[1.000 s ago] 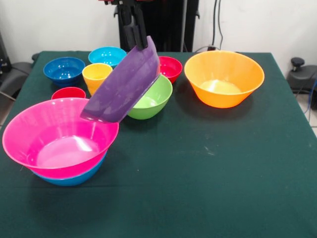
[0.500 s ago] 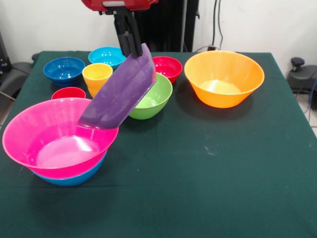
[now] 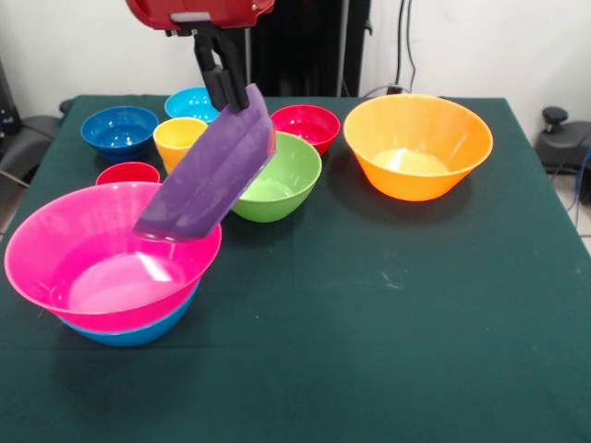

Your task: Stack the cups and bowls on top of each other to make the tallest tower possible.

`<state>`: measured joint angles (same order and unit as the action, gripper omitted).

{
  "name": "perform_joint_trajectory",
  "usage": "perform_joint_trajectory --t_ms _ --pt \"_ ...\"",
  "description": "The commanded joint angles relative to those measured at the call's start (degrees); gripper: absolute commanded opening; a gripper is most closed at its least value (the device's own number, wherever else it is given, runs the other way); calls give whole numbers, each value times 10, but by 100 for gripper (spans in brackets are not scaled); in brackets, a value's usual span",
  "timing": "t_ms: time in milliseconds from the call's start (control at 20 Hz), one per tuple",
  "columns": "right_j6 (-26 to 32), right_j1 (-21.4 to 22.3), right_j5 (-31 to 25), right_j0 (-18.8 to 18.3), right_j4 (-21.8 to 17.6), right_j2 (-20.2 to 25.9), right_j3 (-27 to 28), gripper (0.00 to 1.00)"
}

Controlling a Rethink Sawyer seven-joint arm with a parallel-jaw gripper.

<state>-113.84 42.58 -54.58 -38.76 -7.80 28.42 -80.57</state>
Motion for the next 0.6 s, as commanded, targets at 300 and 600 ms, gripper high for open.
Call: perform_joint_trajectory --t_ms 300,600 --pt "207 -43 -85 -30 -62 68 27 0" --pt "225 -56 -106 -46 -74 81 46 0"
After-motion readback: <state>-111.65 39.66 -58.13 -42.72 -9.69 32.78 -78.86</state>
